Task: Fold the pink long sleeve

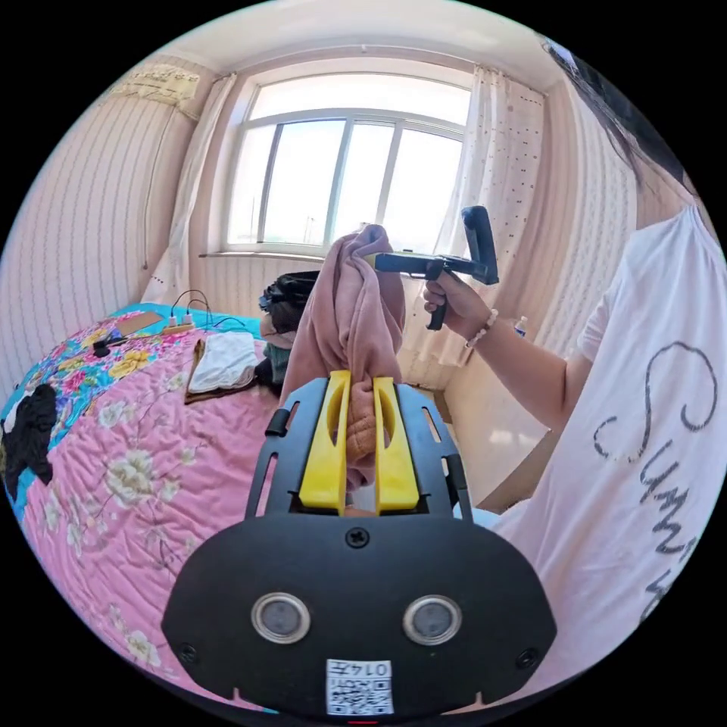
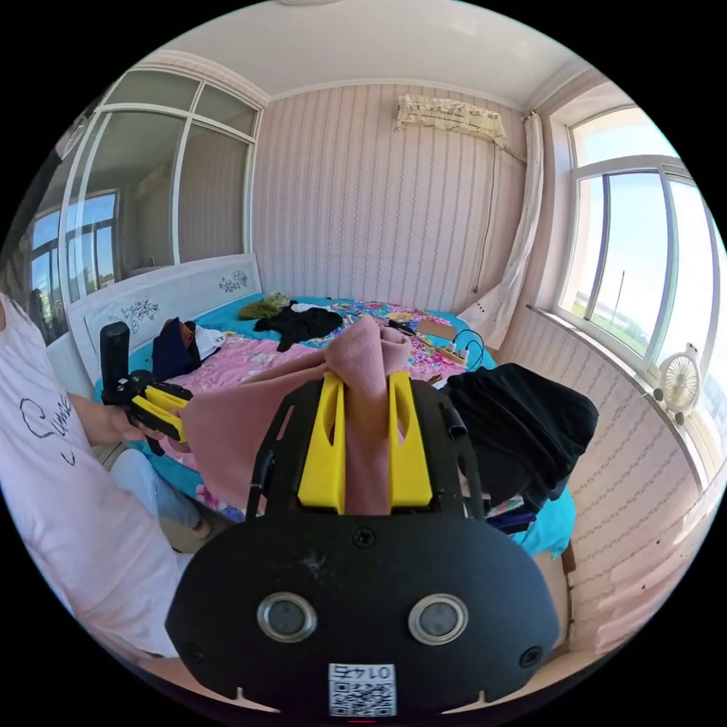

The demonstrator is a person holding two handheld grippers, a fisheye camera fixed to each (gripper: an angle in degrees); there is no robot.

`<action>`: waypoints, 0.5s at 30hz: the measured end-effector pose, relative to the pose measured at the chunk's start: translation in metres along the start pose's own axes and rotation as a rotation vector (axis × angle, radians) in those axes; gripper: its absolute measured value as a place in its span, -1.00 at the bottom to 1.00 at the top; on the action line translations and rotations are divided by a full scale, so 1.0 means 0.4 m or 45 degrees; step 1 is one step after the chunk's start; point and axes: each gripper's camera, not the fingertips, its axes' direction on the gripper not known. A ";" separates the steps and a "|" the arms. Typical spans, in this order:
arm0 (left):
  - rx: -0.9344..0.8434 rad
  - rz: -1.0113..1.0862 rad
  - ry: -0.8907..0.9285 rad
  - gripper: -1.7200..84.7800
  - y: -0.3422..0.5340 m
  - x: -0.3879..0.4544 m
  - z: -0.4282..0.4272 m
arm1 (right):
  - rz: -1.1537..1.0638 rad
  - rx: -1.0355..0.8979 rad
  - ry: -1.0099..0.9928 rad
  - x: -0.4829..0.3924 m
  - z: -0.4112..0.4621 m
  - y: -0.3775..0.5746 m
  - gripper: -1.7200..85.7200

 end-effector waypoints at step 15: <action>0.204 -0.230 0.084 -0.85 -0.148 -0.287 0.158 | -0.099 -0.067 -0.126 0.294 0.079 -0.218 -0.76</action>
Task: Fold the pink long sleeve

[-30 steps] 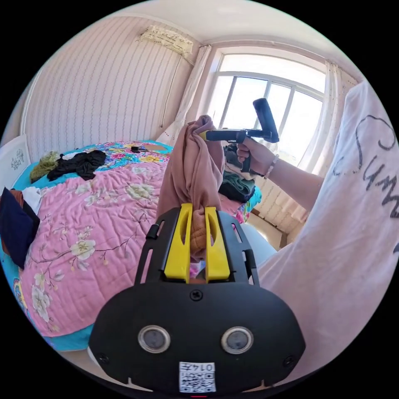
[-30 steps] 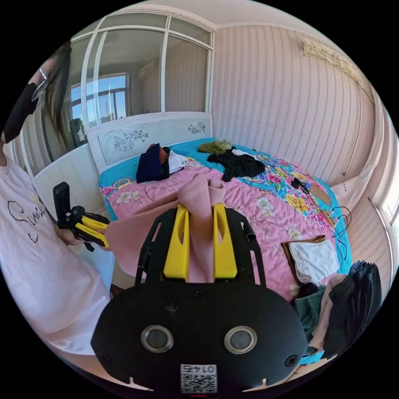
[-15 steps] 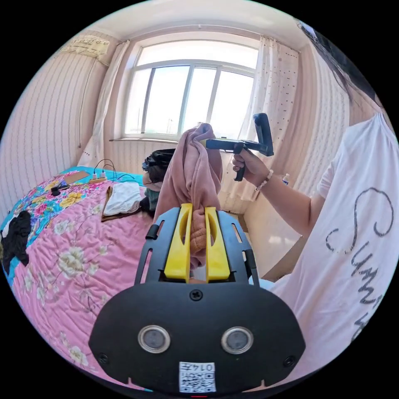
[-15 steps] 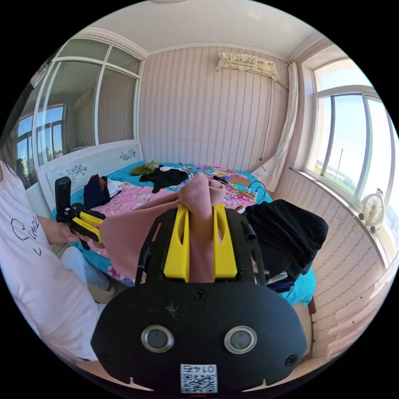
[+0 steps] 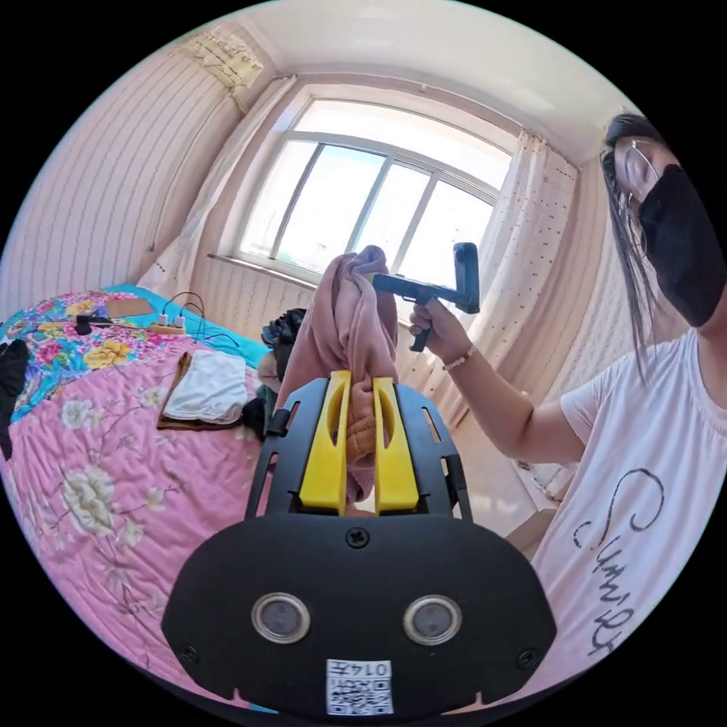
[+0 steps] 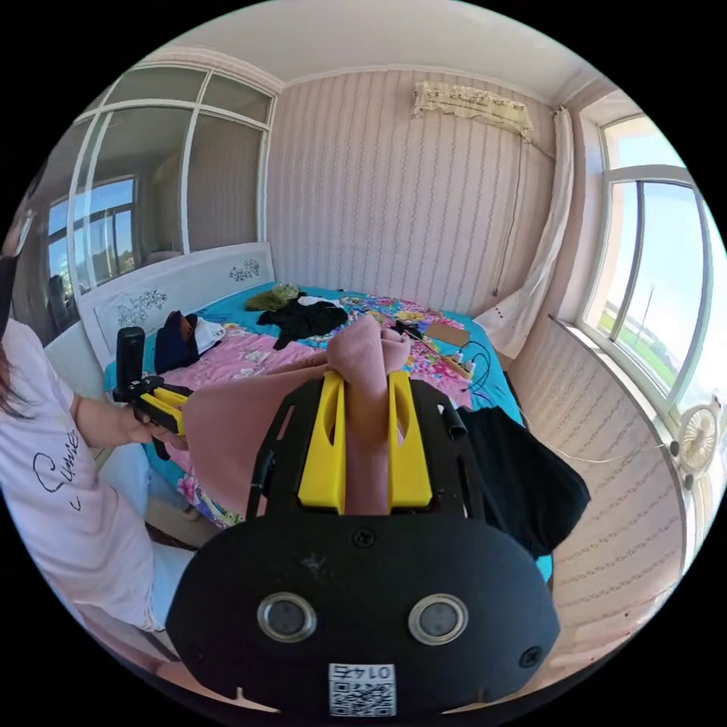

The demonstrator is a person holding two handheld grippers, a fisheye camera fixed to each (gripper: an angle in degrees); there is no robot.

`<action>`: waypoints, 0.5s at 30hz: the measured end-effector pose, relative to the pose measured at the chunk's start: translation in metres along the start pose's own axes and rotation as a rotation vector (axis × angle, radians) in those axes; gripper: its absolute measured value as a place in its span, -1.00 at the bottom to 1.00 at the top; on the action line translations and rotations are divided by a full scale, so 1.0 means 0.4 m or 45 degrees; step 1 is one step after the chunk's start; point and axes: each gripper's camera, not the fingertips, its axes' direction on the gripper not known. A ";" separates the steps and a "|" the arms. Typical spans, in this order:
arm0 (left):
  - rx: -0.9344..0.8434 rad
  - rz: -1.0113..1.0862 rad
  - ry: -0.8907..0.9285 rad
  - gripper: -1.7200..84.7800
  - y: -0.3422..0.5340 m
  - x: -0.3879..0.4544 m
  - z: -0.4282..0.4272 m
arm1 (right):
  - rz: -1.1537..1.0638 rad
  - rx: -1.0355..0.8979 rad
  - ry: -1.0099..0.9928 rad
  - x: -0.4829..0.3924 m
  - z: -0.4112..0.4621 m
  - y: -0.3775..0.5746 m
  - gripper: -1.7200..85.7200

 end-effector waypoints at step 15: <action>-0.033 -0.362 0.066 -0.83 -0.104 -0.736 0.199 | 0.199 -0.605 -0.096 0.313 0.792 -0.333 -0.71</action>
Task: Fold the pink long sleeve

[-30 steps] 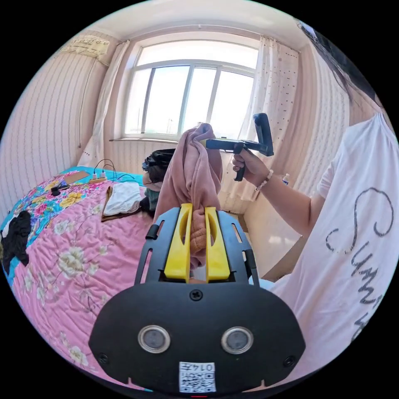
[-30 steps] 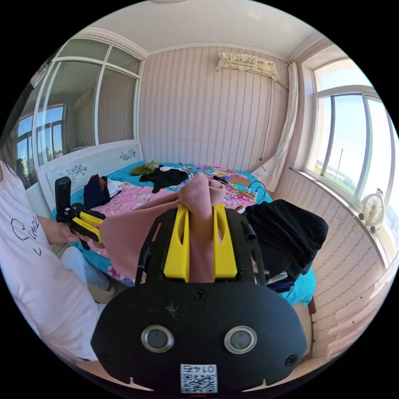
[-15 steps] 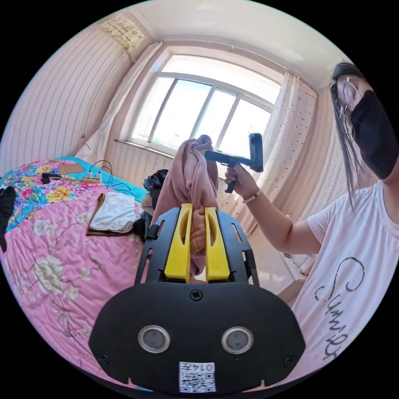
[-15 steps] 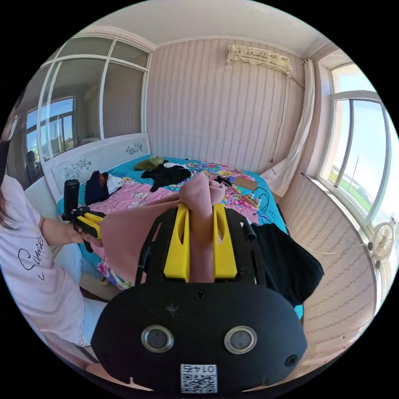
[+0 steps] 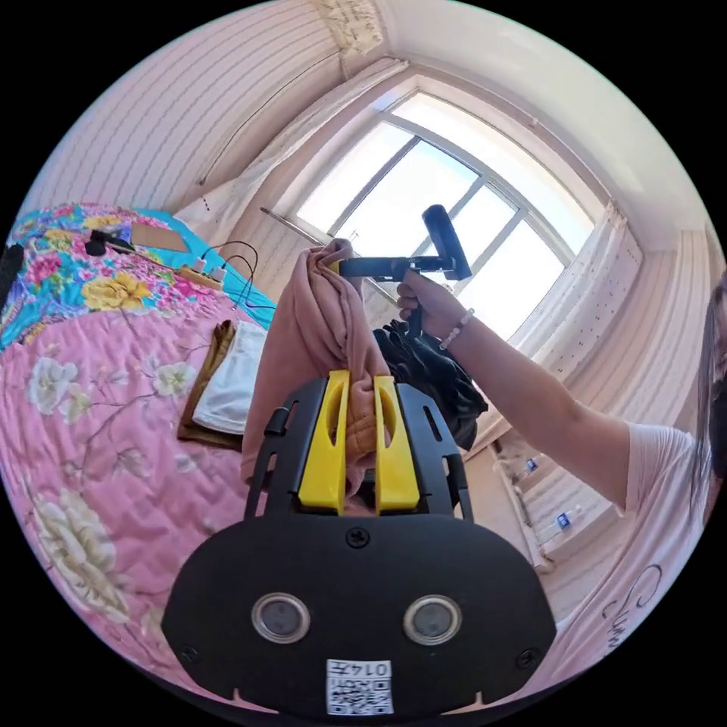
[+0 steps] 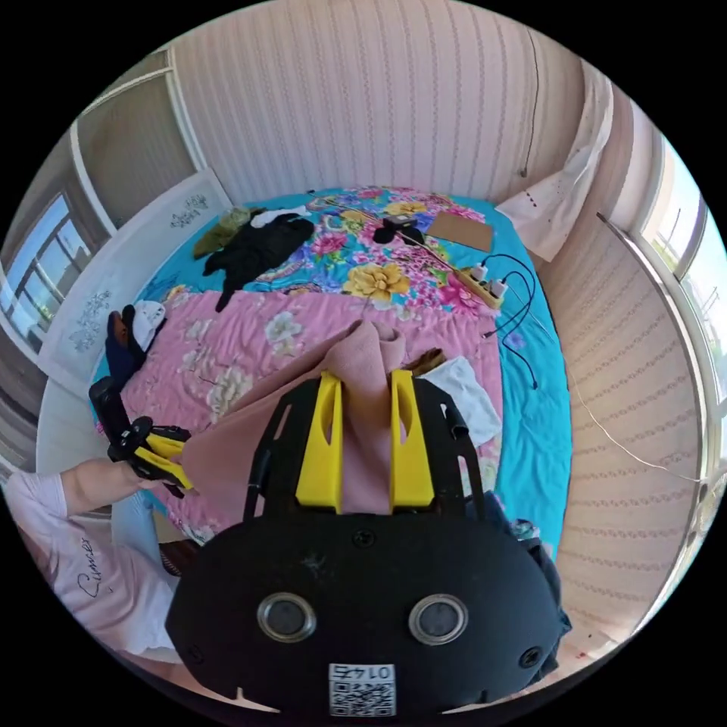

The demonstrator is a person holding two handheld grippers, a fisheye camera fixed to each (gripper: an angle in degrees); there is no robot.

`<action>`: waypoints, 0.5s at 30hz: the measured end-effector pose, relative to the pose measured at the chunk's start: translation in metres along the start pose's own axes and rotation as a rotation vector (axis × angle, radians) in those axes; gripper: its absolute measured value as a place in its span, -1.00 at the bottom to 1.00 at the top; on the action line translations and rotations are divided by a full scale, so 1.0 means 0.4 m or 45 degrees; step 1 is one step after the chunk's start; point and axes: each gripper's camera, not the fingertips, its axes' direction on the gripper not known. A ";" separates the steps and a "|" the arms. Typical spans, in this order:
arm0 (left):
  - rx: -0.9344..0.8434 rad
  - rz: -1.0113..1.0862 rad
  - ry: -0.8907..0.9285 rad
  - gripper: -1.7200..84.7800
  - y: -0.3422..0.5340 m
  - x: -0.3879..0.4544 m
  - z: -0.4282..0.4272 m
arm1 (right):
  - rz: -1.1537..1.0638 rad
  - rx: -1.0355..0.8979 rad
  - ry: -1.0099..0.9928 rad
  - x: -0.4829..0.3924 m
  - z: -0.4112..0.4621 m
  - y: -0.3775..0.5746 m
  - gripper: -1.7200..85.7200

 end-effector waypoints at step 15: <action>-0.286 -0.070 -0.560 -0.98 0.462 -0.229 -0.525 | -0.039 -0.109 -0.247 -0.295 0.534 0.126 -0.59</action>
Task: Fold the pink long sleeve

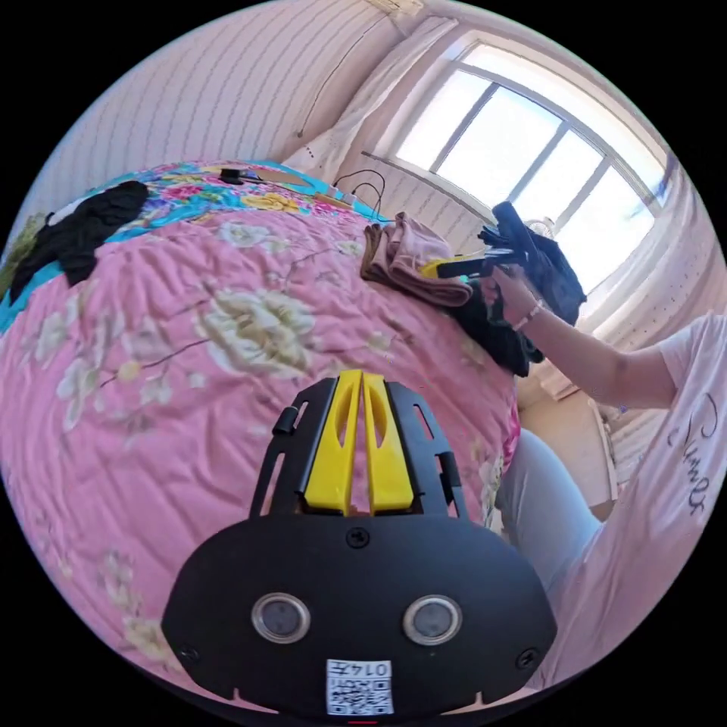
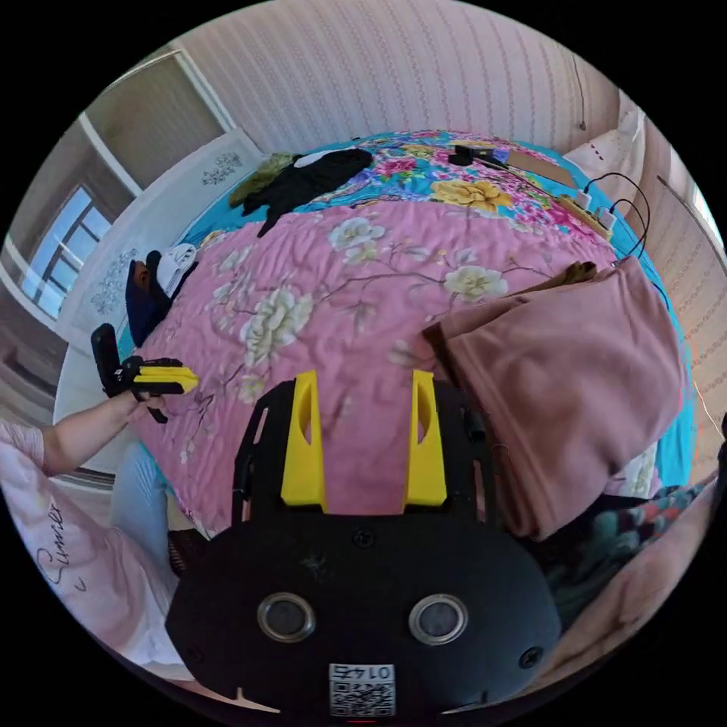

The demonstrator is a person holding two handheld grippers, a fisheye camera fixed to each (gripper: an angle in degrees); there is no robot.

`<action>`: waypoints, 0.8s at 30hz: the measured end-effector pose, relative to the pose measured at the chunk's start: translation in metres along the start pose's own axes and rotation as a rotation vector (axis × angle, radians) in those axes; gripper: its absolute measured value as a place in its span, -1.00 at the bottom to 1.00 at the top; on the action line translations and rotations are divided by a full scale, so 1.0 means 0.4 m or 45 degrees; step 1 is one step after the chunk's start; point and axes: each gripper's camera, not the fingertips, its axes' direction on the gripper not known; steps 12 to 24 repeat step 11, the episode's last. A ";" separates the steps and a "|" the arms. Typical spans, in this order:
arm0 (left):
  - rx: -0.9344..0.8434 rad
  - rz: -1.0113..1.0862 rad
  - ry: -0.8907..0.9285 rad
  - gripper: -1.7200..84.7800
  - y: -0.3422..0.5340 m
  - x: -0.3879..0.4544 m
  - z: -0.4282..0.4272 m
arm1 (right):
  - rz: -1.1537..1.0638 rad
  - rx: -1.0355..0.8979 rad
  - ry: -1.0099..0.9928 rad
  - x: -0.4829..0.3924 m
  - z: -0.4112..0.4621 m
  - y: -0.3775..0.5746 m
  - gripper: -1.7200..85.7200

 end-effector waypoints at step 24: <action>0.302 -0.577 -0.825 -0.85 0.648 -0.089 -0.776 | -0.700 -0.167 -0.486 -0.772 0.364 0.046 -0.63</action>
